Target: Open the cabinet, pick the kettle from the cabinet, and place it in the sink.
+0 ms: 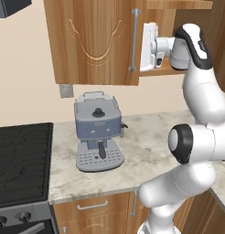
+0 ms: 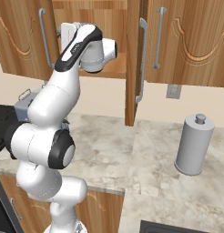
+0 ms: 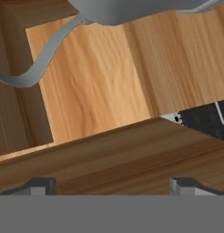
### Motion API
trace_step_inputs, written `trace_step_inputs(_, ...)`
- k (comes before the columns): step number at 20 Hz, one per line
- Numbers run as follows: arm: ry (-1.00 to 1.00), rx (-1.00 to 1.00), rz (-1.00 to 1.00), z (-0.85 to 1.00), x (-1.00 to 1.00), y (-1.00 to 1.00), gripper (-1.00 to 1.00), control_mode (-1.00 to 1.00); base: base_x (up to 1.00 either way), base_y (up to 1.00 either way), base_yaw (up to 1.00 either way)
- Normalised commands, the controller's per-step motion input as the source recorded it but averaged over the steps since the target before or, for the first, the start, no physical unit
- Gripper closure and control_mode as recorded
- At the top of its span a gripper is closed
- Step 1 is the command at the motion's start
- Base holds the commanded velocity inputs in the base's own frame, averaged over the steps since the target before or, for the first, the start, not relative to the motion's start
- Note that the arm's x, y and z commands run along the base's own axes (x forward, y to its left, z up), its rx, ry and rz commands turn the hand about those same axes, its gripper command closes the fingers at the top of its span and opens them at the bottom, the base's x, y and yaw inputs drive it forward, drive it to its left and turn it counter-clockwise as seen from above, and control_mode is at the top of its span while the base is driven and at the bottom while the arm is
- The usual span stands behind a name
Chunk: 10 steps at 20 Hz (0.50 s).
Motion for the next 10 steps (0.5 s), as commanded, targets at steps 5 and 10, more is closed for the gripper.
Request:
trace_step_inputs(5, 0.0, 0.0, 0.16, 0.0, -0.38, 0.07, -1.0, -1.0, 0.0, 0.0, 0.0)
trace_step_inputs(10, 0.0, -0.02, 0.14, 0.0, -0.42, 0.11, -1.0, -1.0, 0.0, 0.0, 0.0)
